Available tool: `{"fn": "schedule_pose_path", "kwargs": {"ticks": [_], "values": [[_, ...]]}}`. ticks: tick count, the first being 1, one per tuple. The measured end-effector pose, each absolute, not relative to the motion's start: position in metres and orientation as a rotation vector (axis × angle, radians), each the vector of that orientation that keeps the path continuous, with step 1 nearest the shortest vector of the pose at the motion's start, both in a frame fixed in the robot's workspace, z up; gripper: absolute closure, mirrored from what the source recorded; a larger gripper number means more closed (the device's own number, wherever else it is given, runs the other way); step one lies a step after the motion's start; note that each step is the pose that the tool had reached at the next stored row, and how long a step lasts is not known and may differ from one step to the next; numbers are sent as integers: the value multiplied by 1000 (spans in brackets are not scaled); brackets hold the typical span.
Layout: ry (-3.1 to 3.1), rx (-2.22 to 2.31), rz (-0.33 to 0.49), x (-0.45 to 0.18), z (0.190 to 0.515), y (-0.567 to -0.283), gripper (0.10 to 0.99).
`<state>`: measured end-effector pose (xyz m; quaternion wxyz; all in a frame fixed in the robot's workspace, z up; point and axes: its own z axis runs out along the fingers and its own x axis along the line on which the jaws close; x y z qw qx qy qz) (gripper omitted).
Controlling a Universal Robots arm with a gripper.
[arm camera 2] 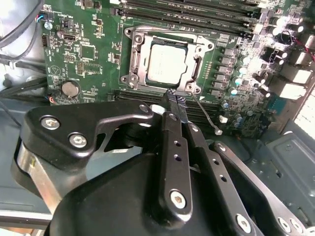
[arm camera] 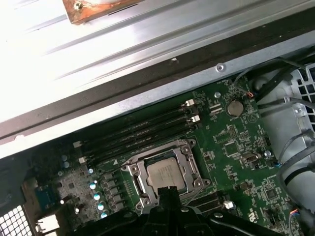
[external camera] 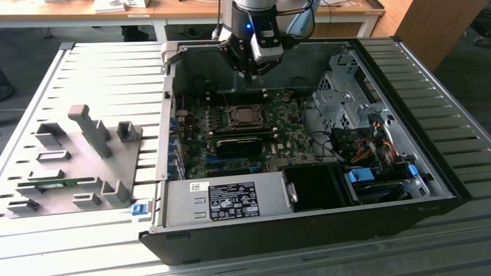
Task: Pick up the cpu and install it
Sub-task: 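Install the first cpu locking lever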
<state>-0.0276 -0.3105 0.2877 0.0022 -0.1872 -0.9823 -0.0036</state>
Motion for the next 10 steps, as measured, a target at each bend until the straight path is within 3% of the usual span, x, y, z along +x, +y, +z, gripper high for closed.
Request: {"fn": "schedule_pose_path", "kwargs": {"ticks": [10], "values": [[-3116, -326, -9, -28, 288, -310, 980]]}}
